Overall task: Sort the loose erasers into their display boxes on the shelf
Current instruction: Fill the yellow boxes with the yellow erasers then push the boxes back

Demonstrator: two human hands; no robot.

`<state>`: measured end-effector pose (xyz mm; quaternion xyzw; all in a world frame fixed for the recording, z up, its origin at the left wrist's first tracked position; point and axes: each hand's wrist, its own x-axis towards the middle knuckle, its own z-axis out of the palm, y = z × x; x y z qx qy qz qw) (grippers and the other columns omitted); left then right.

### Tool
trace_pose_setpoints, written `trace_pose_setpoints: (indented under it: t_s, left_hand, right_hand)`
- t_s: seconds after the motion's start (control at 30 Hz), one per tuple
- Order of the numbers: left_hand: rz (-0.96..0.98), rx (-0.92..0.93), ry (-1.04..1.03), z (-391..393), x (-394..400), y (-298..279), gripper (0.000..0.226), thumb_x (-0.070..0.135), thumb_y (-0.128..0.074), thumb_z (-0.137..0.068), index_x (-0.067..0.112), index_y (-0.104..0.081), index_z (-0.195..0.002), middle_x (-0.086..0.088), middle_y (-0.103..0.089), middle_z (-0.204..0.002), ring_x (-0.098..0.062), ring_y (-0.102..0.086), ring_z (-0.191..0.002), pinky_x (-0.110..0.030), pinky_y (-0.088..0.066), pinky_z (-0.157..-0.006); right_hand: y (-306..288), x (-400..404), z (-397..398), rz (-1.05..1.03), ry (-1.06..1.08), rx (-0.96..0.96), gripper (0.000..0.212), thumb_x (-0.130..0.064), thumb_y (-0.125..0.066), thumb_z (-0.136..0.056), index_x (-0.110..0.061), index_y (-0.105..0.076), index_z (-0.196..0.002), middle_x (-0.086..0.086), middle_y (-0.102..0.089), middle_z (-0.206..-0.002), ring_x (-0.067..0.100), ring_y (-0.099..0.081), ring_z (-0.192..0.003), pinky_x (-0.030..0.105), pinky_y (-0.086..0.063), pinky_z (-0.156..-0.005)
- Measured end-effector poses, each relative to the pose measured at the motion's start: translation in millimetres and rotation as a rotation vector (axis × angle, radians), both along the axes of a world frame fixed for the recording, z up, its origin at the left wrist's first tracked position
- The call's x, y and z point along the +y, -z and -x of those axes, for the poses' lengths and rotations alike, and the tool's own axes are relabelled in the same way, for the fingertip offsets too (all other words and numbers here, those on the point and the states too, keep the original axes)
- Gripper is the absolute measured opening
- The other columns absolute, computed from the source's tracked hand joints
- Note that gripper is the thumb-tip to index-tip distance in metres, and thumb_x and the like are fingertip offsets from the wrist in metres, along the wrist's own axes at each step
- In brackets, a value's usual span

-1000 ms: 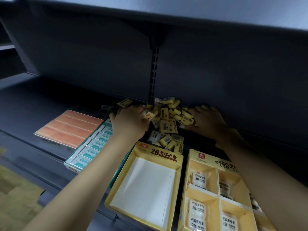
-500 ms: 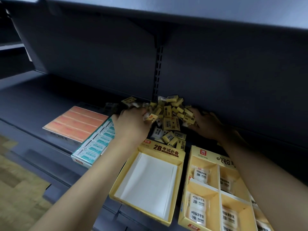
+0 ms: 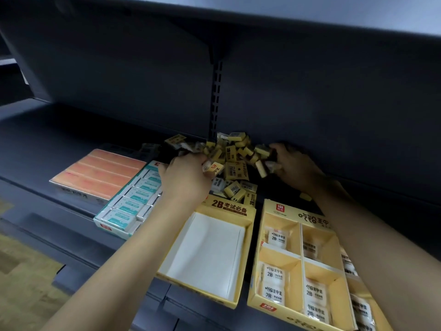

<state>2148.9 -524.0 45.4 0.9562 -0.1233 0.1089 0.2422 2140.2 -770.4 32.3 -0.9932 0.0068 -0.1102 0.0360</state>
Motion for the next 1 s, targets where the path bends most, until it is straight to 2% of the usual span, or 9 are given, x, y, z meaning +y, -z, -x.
trace_pose_setpoints:
  t_s: [0.17,0.3,0.43,0.53,0.63,0.7,0.83,0.93,1.0]
  left_hand:
    - [0.078,0.017,0.083,7.3,-10.0,-2.5,0.004,0.025,-0.058,-0.087,0.027,-0.055,-0.086,-0.002,-0.064,-0.097,-0.028,-0.056,-0.099,-0.033,-0.034,-0.078]
    - [0.116,0.022,0.136,12.3,-14.8,-2.1,0.008,0.024,-0.059,-0.086,0.02,-0.062,-0.092,-0.003,-0.064,-0.091,-0.028,-0.059,-0.091,-0.028,-0.036,-0.066]
    - [0.224,0.021,0.189,20.6,-23.3,-6.7,0.007,0.019,-0.061,-0.084,0.012,-0.06,-0.083,-0.001,-0.059,-0.081,-0.027,-0.059,-0.083,-0.029,-0.038,-0.06]
    - [0.301,0.042,0.232,30.6,-31.1,-10.2,0.01,0.014,-0.06,-0.085,0.007,-0.063,-0.092,-0.005,-0.063,-0.086,-0.027,-0.059,-0.084,-0.034,-0.047,-0.069]
    - [0.377,0.082,0.277,42.0,-37.6,-12.0,0.015,0.009,-0.057,-0.088,0.008,-0.063,-0.102,0.004,-0.058,-0.089,-0.021,-0.058,-0.089,-0.03,-0.047,-0.074]
    - [0.43,0.122,0.295,49.0,-41.1,-12.5,0.019,0.009,-0.056,-0.089,0.011,-0.064,-0.107,0.006,-0.057,-0.091,-0.016,-0.055,-0.09,-0.024,-0.043,-0.075]
    - [0.544,0.229,0.348,61.2,-46.9,-12.5,0.023,0.011,-0.061,-0.088,0.015,-0.064,-0.11,0.007,-0.062,-0.094,-0.012,-0.057,-0.093,-0.021,-0.041,-0.08]
    - [0.631,0.324,0.383,68.8,-50.0,-12.2,0.035,0.01,-0.063,-0.086,0.016,-0.059,-0.12,0.006,-0.06,-0.103,-0.008,-0.056,-0.094,-0.022,-0.043,-0.085]
    - [0.631,0.347,0.392,72.4,-50.3,-11.1,0.035,0.009,-0.063,-0.087,0.017,-0.059,-0.121,0.004,-0.062,-0.105,-0.009,-0.058,-0.095,-0.024,-0.045,-0.087]
  right_hand:
    - [-2.8,-5.9,7.9,-0.053,-0.008,-0.011,0.028,-0.024,-0.054,-0.094,-0.007,-0.058,-0.116,0.012,-0.053,-0.12,0.027,-0.055,-0.103,0.028,-0.04,-0.081]
    - [-6.0,-15.4,22.3,-0.121,-0.027,-0.058,0.011,-0.015,-0.06,-0.089,-0.01,-0.068,-0.095,0.005,-0.052,-0.105,0.022,-0.056,-0.09,0.029,-0.044,-0.075]
    - [-13.4,-14.9,44.7,-0.276,-0.007,-0.165,0.008,-0.008,-0.072,-0.079,-0.015,-0.071,-0.084,-0.001,-0.043,-0.102,0.013,-0.047,-0.095,0.007,-0.032,-0.073]
    - [-14.7,-9.9,65.4,-0.354,0.035,-0.125,0.014,-0.006,-0.068,-0.08,-0.019,-0.07,-0.085,0.0,-0.045,-0.108,0.011,-0.041,-0.108,0.018,-0.033,-0.089]
    - [-23.5,-2.5,94.2,-0.56,0.072,-0.014,0.027,-0.002,-0.053,-0.09,-0.026,-0.065,-0.087,-0.013,-0.061,-0.095,-0.015,-0.054,-0.09,0.002,-0.037,-0.07]
    - [-29.3,1.2,112.1,-0.628,0.119,0.018,0.028,-0.001,-0.049,-0.092,-0.024,-0.065,-0.092,-0.022,-0.061,-0.086,-0.023,-0.052,-0.079,0.001,-0.038,-0.063]
    - [-39.5,7.3,144.1,-0.609,0.173,0.016,0.031,-0.008,-0.051,-0.091,-0.035,-0.058,-0.104,-0.023,-0.055,-0.097,-0.006,-0.052,-0.09,0.012,-0.041,-0.071]
    - [-39.5,12.0,164.6,-0.656,0.169,0.038,0.026,-0.031,-0.058,-0.091,-0.036,-0.054,-0.115,-0.021,-0.056,-0.106,-0.005,-0.051,-0.094,0.008,-0.037,-0.074]
    - [-35.3,15.6,171.7,-0.675,0.164,-0.043,0.021,-0.029,-0.052,-0.095,-0.032,-0.058,-0.115,-0.016,-0.06,-0.113,0.0,-0.055,-0.103,0.005,-0.038,-0.076]
